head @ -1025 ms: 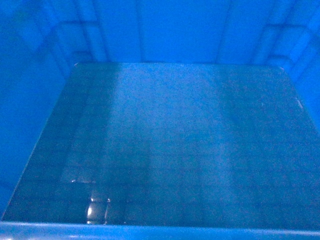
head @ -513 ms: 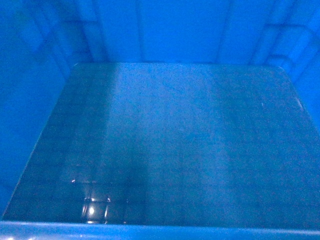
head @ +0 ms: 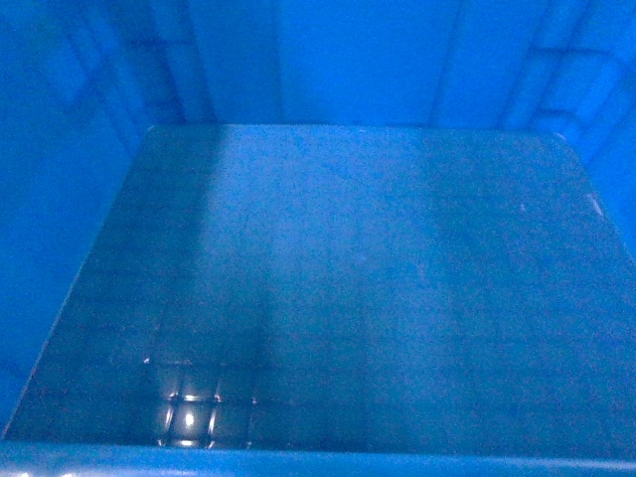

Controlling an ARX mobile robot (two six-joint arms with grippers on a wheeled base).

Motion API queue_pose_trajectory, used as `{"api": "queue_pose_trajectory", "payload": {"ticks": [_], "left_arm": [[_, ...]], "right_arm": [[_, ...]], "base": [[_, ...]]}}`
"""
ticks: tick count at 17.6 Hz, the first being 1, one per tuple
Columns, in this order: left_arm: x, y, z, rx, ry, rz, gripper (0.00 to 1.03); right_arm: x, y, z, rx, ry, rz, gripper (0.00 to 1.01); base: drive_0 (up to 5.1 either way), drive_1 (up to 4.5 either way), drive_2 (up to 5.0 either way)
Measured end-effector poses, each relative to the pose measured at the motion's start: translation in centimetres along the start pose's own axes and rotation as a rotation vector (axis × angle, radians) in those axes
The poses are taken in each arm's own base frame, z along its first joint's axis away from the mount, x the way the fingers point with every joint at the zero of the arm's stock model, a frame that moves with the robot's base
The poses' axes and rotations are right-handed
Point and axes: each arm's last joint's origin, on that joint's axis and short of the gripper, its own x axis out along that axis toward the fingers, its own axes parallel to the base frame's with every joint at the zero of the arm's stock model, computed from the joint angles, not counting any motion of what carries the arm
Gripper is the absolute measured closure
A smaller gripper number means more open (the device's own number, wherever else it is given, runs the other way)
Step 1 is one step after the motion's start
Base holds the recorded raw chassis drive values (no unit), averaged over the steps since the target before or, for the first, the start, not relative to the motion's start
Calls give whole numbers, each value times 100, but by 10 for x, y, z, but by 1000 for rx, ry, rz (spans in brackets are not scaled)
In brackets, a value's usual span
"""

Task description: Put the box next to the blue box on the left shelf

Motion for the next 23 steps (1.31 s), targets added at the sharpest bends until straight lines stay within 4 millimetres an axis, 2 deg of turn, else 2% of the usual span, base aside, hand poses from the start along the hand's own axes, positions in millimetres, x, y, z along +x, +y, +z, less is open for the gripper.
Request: {"api": "queue_pose_trajectory", "payload": {"ticks": [23], "left_arm": [[0, 0, 0, 0, 1, 0, 95]], "right_arm": [[0, 0, 0, -1, 0, 1, 92]], "base": [[-482, 130, 347]]}}
